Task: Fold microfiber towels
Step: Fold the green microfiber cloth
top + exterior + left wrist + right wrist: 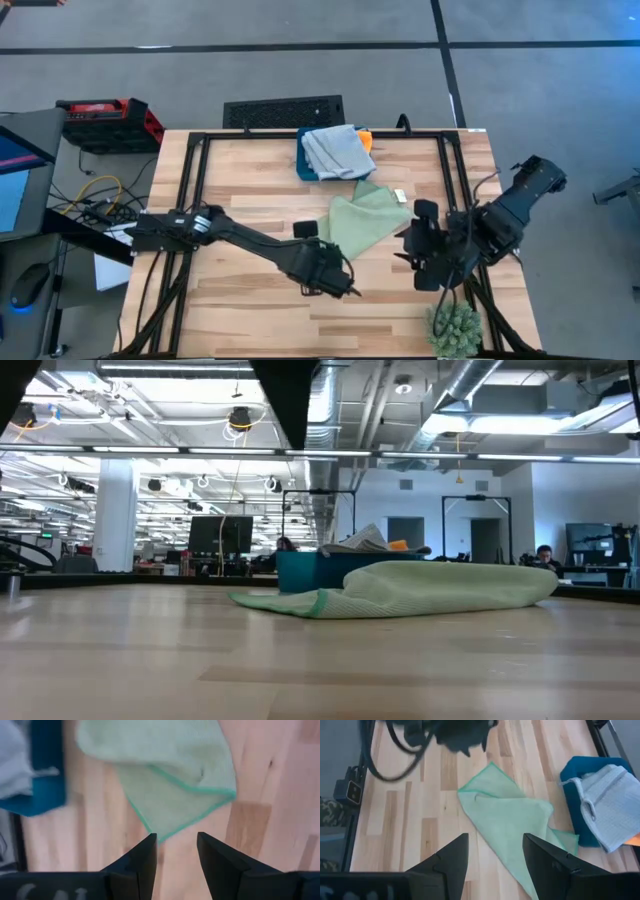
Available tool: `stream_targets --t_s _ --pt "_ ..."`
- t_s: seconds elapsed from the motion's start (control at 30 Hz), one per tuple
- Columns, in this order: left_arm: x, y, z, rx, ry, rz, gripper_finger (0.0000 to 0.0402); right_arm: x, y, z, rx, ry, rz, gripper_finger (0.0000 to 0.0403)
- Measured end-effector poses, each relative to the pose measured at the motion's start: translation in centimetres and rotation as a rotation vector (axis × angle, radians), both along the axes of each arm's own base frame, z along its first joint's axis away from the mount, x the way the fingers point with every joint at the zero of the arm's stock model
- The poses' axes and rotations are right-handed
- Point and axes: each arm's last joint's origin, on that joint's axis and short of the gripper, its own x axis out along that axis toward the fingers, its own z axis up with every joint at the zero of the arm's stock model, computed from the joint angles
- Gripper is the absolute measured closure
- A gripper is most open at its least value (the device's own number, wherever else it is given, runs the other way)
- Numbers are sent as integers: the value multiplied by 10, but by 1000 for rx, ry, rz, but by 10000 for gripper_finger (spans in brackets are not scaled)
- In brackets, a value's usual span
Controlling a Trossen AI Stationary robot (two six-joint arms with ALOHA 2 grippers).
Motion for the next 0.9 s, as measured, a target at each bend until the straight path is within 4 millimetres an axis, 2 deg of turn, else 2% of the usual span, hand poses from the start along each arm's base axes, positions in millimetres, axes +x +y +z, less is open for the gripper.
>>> stream_targets --t_s 0.2,0.33,0.4,0.57,0.67,0.8,0.9 --pt "-24 -8 44 43 -138 -47 267 -5 6 1 -36 -30 15 193" --pt "-44 -10 60 74 -187 -47 267 -6 7 1 -41 -31 18 193" --pt "-57 -8 61 97 -194 -22 267 -6 7 1 -40 -32 17 193" --pt "-92 -5 44 119 -234 104 267 -1 5 0 -32 -44 -1 193" --pt "-108 -5 26 69 -293 128 267 6 3 -9 -73 -38 33 193" --pt "-116 -3 -1 1 -376 138 267 22 4 -26 -85 -64 96 193" --pt "-113 6 -26 -40 -437 215 267 34 4 -39 -60 -97 116 193"
